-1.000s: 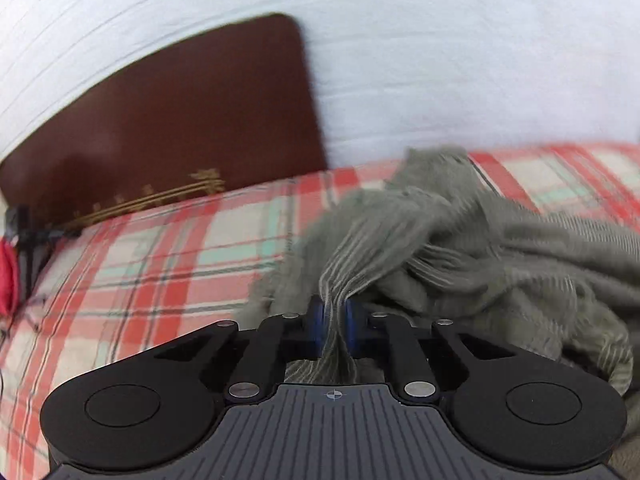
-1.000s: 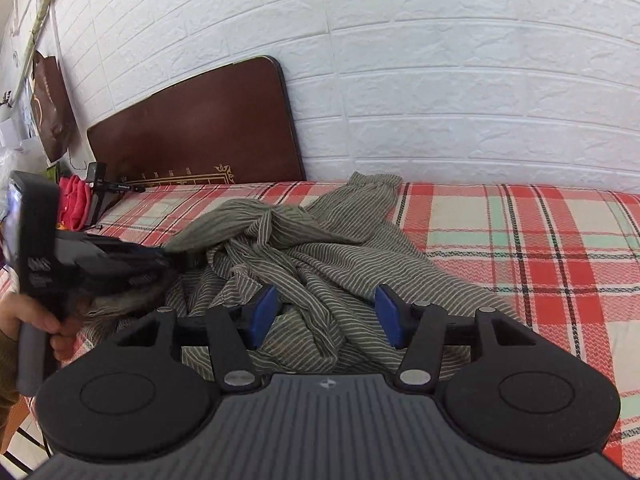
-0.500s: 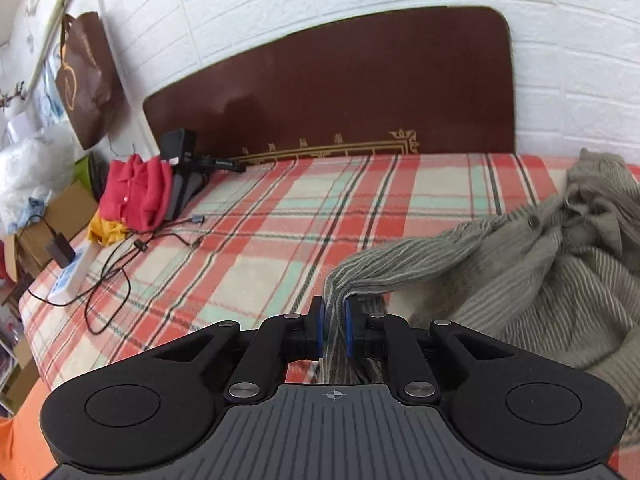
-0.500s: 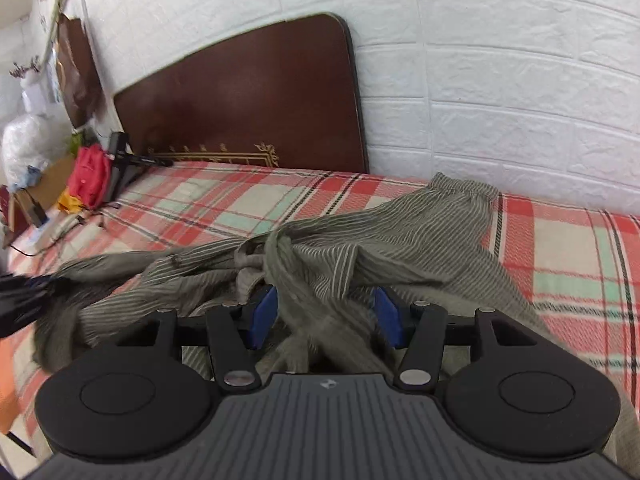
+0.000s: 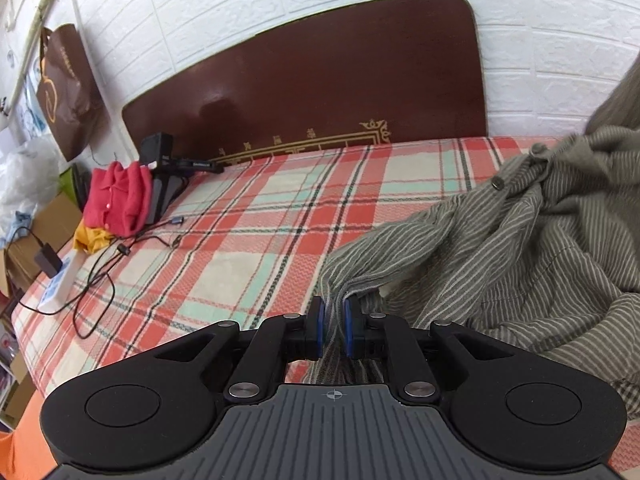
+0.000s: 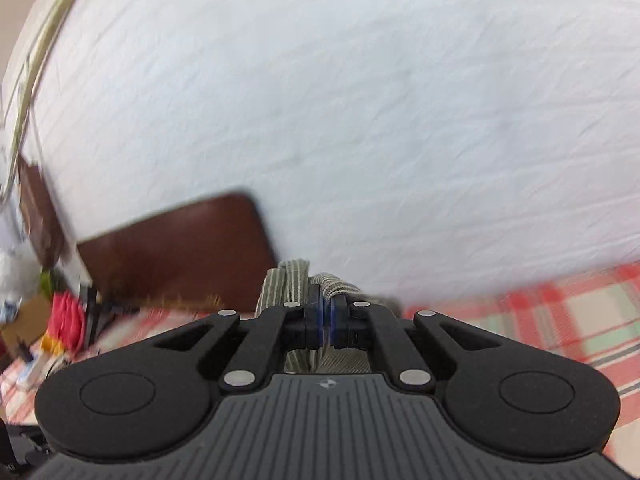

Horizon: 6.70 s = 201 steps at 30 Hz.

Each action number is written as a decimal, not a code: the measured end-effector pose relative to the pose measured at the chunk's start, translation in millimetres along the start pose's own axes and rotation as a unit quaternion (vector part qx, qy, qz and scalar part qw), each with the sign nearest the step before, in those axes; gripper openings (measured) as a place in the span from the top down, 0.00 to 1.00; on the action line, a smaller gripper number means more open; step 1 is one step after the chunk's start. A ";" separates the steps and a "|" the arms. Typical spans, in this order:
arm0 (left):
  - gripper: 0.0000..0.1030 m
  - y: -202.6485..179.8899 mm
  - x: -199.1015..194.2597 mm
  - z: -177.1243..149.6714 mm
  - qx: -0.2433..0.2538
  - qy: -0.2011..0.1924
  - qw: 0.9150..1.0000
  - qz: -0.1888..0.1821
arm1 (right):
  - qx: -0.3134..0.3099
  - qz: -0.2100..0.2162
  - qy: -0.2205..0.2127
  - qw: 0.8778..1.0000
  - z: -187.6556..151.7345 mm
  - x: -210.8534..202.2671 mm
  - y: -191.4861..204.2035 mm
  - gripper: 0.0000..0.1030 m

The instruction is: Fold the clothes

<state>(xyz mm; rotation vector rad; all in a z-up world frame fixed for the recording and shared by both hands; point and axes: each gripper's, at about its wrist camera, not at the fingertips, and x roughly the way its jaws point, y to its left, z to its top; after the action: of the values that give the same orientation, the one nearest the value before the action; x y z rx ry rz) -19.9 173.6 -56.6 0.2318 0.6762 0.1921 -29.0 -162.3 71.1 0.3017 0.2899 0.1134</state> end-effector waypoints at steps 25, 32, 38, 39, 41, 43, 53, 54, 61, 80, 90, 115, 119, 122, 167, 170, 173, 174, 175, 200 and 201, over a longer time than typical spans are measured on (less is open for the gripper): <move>0.62 -36.0 -28.6 -10.0 0.088 0.043 0.991 -0.087 | 0.105 -0.252 0.179 0.945 -133.4 -107.1 -163.3 0.91; 0.40 -21.3 -92.7 16.1 0.098 -0.022 0.979 -0.177 | 0.045 -0.245 0.096 0.964 -89.8 -140.6 -126.4 0.19; 0.33 -78.9 -86.9 42.6 0.169 -0.065 0.954 -0.238 | -0.001 -0.224 0.076 0.972 -79.9 -152.8 -103.8 0.22; 0.33 -93.4 -79.1 46.5 0.183 -0.065 0.949 -0.246 | 0.006 -0.199 0.074 0.977 -79.3 -155.3 -99.0 0.22; 0.33 -121.4 -62.7 53.9 0.209 -0.062 0.940 -0.261 | 0.018 -0.145 0.082 0.986 -80.2 -156.4 -89.0 0.22; 0.33 -141.7 -45.2 57.4 0.223 -0.045 0.935 -0.273 | 0.031 -0.100 0.101 0.989 -84.8 -151.0 -79.3 0.22; 1.00 -161.2 -20.2 46.7 0.238 0.004 0.927 -0.290 | 0.097 0.022 0.196 0.976 -113.8 -116.5 -53.3 0.22; 1.00 -151.7 -29.1 47.4 0.225 -0.008 0.929 -0.295 | 0.100 0.026 0.204 0.973 -115.6 -115.0 -52.4 0.22; 1.00 -85.3 -85.2 36.1 0.162 -0.047 0.944 -0.283 | 0.132 0.056 0.259 0.955 -131.6 -97.7 -50.0 0.23; 0.67 -42.7 -99.0 -57.9 0.130 0.064 0.942 -0.303 | 0.090 0.071 0.284 0.952 -143.0 -67.9 -24.5 0.35; 0.21 -57.4 -94.0 -14.8 0.123 -0.005 0.930 -0.346 | 0.090 0.074 0.280 0.953 -142.7 -69.1 -23.0 0.35; 1.00 -37.9 -205.6 78.9 0.084 -0.204 0.896 -0.386 | -0.101 0.144 0.005 0.984 32.4 -200.4 30.0 0.95; 1.00 -27.7 -246.3 103.3 0.073 -0.264 0.885 -0.375 | -0.131 0.133 -0.059 0.981 65.7 -234.8 45.9 0.95; 1.00 -17.2 -281.8 117.1 0.064 -0.313 0.875 -0.364 | -0.147 0.131 -0.107 0.975 88.5 -257.9 56.7 0.95; 0.55 -171.7 106.9 221.6 0.082 -0.071 0.981 -0.162 | -0.117 -0.113 0.114 0.980 43.3 184.7 -56.7 0.41; 0.53 -164.4 140.4 190.6 0.105 -0.026 0.980 -0.165 | -0.142 -0.116 0.147 0.972 3.7 179.6 -70.7 0.42; 0.48 -119.4 137.0 169.6 0.091 -0.035 0.978 -0.187 | -0.156 -0.099 0.149 0.971 -6.6 140.7 -79.3 0.41; 0.47 -103.0 133.9 165.7 0.082 -0.033 0.977 -0.194 | -0.158 -0.092 0.148 0.972 -7.4 125.2 -81.8 0.41; 0.45 -89.1 131.0 162.0 0.076 -0.028 0.976 -0.200 | -0.159 -0.085 0.149 0.972 -8.7 109.1 -85.0 0.37; 0.50 -72.8 83.6 37.9 0.046 0.073 0.943 -0.321 | 0.071 -0.030 0.305 0.949 -131.4 -108.2 -142.7 0.85; 0.55 -71.9 83.5 37.9 0.045 0.074 0.944 -0.320 | 0.079 -0.021 0.303 0.950 -128.3 -109.5 -143.0 0.94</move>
<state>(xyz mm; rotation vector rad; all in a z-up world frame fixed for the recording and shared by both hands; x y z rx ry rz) 75.3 120.0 -97.4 0.0757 0.8779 -0.4500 -161.9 -279.2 -61.4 0.4156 0.9189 0.1397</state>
